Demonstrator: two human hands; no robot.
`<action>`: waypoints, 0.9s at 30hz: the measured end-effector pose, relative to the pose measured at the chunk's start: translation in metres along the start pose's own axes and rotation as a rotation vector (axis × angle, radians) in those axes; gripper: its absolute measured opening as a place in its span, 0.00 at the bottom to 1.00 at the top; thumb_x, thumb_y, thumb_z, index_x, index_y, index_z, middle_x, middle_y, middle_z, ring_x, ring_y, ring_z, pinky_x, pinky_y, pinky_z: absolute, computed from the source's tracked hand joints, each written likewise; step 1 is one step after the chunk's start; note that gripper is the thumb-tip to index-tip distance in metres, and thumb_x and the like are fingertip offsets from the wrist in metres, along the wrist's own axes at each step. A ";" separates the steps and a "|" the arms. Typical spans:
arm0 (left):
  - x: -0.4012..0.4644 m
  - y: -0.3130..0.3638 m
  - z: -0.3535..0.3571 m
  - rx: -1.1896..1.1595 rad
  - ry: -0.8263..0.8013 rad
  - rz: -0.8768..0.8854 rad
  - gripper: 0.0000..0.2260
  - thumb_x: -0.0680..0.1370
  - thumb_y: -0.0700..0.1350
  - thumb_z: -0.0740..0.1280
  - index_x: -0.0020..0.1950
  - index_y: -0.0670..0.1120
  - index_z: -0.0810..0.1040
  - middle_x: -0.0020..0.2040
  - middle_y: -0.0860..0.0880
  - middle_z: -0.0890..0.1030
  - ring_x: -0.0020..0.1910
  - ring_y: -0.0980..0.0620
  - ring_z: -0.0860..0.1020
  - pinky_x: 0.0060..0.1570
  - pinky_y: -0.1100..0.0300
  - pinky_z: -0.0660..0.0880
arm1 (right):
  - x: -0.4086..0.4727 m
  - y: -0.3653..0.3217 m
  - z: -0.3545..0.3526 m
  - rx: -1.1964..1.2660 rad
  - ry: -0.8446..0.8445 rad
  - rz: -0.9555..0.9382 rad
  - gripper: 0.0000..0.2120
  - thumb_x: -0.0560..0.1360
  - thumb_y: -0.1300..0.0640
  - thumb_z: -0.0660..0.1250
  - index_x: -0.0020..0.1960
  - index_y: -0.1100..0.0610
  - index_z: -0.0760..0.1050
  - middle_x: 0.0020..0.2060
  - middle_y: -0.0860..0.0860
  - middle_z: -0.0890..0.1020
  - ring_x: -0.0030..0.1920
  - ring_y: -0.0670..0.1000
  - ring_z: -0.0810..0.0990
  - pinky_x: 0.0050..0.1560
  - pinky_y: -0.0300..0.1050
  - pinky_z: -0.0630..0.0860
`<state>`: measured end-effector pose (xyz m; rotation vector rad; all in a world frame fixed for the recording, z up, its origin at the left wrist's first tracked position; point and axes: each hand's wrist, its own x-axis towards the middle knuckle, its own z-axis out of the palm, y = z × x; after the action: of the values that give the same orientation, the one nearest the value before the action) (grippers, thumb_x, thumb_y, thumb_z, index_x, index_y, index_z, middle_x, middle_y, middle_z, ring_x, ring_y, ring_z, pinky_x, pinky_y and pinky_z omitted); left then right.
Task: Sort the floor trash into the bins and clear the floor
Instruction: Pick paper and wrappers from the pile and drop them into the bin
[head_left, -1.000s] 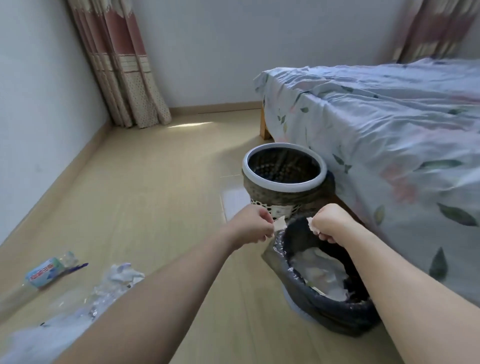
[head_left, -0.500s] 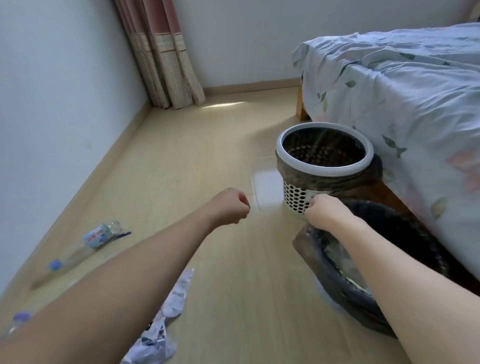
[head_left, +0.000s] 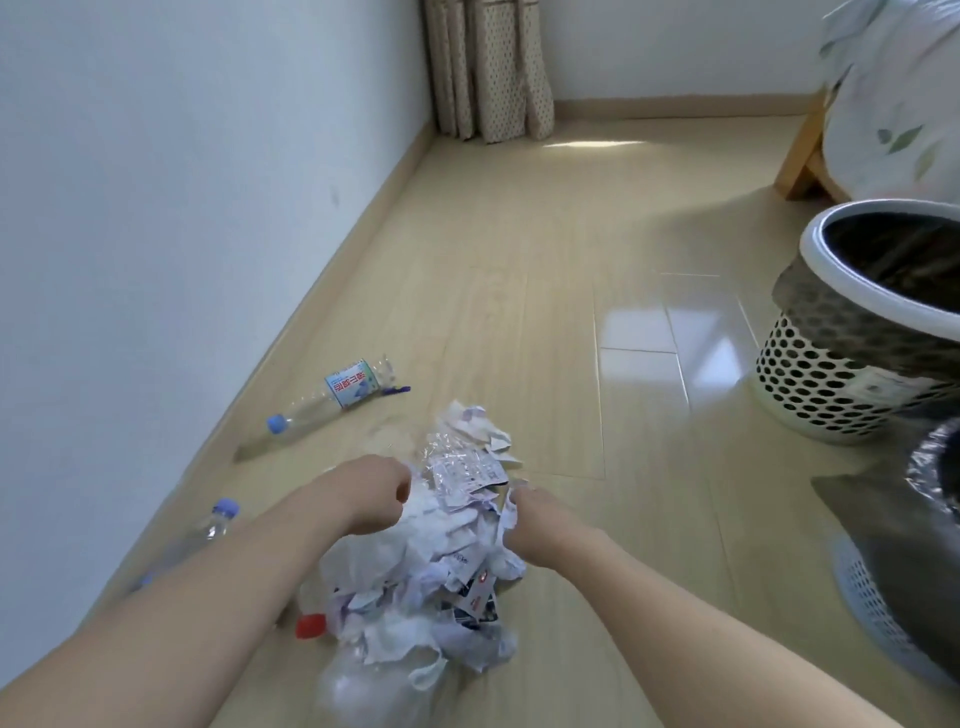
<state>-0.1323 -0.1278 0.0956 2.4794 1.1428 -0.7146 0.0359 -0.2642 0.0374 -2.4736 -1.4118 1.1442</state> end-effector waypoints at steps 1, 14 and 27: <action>-0.001 -0.006 0.004 0.029 0.002 0.014 0.12 0.76 0.41 0.59 0.57 0.51 0.76 0.55 0.51 0.77 0.53 0.50 0.75 0.51 0.58 0.74 | 0.009 0.002 0.012 -0.031 -0.004 0.030 0.25 0.76 0.57 0.58 0.73 0.57 0.60 0.68 0.58 0.67 0.65 0.59 0.70 0.58 0.49 0.71; -0.002 -0.009 0.053 0.141 0.147 0.387 0.16 0.76 0.50 0.63 0.64 0.55 0.73 0.57 0.52 0.71 0.55 0.51 0.70 0.53 0.58 0.68 | 0.031 0.025 0.050 -0.450 0.028 0.028 0.14 0.77 0.58 0.57 0.62 0.55 0.71 0.60 0.55 0.76 0.62 0.57 0.71 0.61 0.49 0.65; -0.009 0.016 0.029 0.107 -0.012 0.274 0.08 0.76 0.54 0.65 0.49 0.56 0.84 0.59 0.57 0.73 0.61 0.52 0.64 0.59 0.55 0.58 | -0.025 0.015 -0.043 -0.216 -0.141 -0.010 0.15 0.78 0.59 0.58 0.63 0.59 0.75 0.57 0.57 0.78 0.47 0.54 0.71 0.48 0.44 0.70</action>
<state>-0.1338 -0.1572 0.0778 2.6455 0.7555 -0.7249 0.0661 -0.2802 0.0764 -2.5661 -1.6670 1.2483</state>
